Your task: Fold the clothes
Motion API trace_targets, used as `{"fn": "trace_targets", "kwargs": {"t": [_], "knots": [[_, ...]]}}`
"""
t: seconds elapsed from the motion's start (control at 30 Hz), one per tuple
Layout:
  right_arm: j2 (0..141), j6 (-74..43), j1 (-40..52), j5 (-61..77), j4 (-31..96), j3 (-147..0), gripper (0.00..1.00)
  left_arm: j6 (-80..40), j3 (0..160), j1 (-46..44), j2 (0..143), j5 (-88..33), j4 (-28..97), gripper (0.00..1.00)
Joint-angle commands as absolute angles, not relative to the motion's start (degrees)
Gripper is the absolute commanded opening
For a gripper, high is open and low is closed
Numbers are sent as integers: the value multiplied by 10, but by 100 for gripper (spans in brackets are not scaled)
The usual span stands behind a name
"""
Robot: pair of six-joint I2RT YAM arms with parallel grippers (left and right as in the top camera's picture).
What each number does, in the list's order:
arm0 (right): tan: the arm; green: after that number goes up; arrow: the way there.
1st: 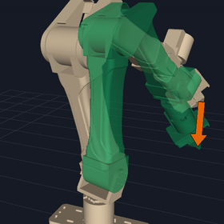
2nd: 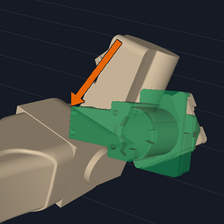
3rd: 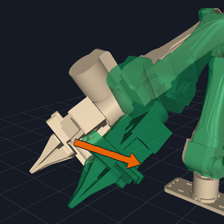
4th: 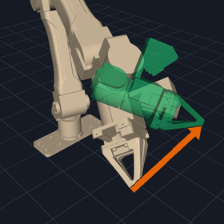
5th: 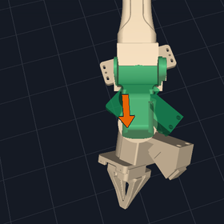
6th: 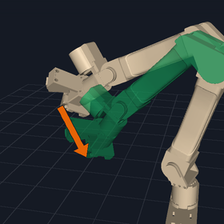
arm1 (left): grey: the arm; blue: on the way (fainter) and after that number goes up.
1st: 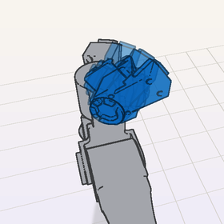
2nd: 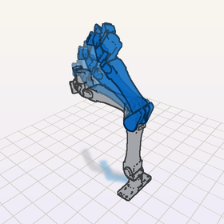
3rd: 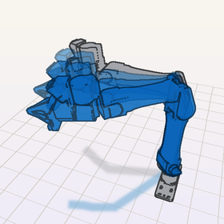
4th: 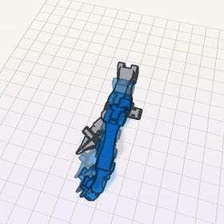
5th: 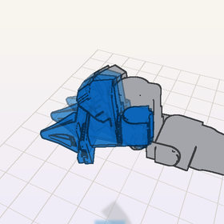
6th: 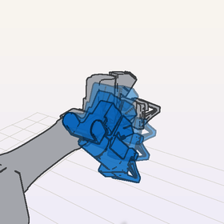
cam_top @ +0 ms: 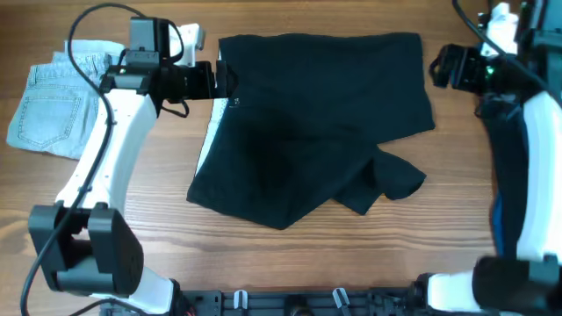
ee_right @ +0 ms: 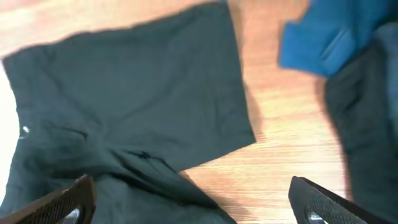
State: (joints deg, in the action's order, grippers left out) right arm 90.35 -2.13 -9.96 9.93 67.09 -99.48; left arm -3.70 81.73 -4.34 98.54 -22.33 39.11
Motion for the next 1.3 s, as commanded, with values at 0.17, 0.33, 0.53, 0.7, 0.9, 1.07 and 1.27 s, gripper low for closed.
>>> {"fn": "trace_targets", "kwargs": {"t": [0.17, 0.33, 0.53, 0.7, 0.9, 1.07, 1.27], "knots": [[875, -36, -102, 29, 708, -997, 100, -34, 821, -40, 984, -207, 393, 100], [875, -50, -102, 38, 711, -997, 100, -34, 821, -40, 984, -207, 393, 100], [889, -47, -100, 138, 714, -985, 100, -34, 821, -40, 984, -207, 393, 100], [889, -66, -100, 149, 671, -846, 100, -34, 821, -43, 984, -210, 354, 100], [892, -67, -76, 156, 498, -677, 98, -4, 821, -54, 1057, -214, 351, 100], [892, -66, -69, 155, 473, -668, 98, -2, 821, -54, 1147, -228, 349, 49], [892, -65, -69, 155, 471, -668, 98, -2, 821, -54, 1207, -234, 345, 51]]}}
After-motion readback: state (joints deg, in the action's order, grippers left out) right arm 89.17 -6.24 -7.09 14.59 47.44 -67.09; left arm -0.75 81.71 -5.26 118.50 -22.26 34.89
